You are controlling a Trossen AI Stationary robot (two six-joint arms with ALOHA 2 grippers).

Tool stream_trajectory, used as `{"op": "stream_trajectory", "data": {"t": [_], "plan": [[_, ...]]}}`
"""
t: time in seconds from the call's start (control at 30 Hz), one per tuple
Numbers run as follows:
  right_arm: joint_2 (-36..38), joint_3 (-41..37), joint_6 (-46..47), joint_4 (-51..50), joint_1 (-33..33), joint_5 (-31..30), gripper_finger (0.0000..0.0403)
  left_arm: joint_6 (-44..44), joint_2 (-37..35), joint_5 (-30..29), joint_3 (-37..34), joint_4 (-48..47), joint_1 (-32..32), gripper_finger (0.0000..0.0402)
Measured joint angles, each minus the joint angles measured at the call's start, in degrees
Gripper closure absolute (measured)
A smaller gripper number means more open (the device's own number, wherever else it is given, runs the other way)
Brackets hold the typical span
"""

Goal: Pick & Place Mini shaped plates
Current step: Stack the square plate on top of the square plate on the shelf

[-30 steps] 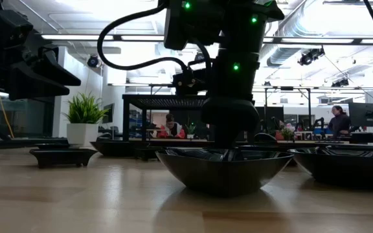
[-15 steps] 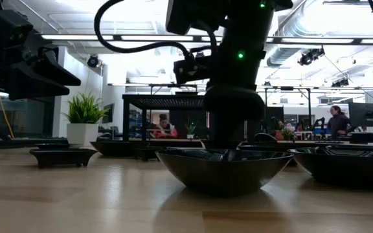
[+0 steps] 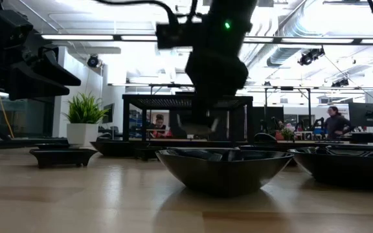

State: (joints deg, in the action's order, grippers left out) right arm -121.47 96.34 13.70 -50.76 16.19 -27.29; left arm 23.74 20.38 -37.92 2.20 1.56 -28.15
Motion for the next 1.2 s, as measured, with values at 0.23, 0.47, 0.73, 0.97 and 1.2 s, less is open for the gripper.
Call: {"op": "stream_trajectory", "data": {"t": [0.23,0.47,0.73,0.97,1.2], "plan": [[0.01,6.19,-9.14,-1.40,-0.20,-6.37,0.0396,0.00,0.00,-0.01,0.00,0.00,0.01,0.0213],[0.09,11.42,-17.50,-3.16,-2.11,-10.32,0.0396,0.01,-0.01,0.01,-0.02,0.00,0.00,0.0213],[0.09,14.54,-25.28,-4.48,-5.47,-11.95,0.0396,-0.02,0.00,-0.01,-0.02,0.00,0.00,0.0213],[0.09,14.75,-30.16,-4.57,-8.41,-15.12,0.0396,0.01,0.00,0.00,-0.02,0.00,0.01,0.0213],[0.09,14.75,-33.11,-4.54,-11.13,-18.17,0.0396,0.01,-0.02,0.01,-0.02,0.00,0.01,0.0213]]}}
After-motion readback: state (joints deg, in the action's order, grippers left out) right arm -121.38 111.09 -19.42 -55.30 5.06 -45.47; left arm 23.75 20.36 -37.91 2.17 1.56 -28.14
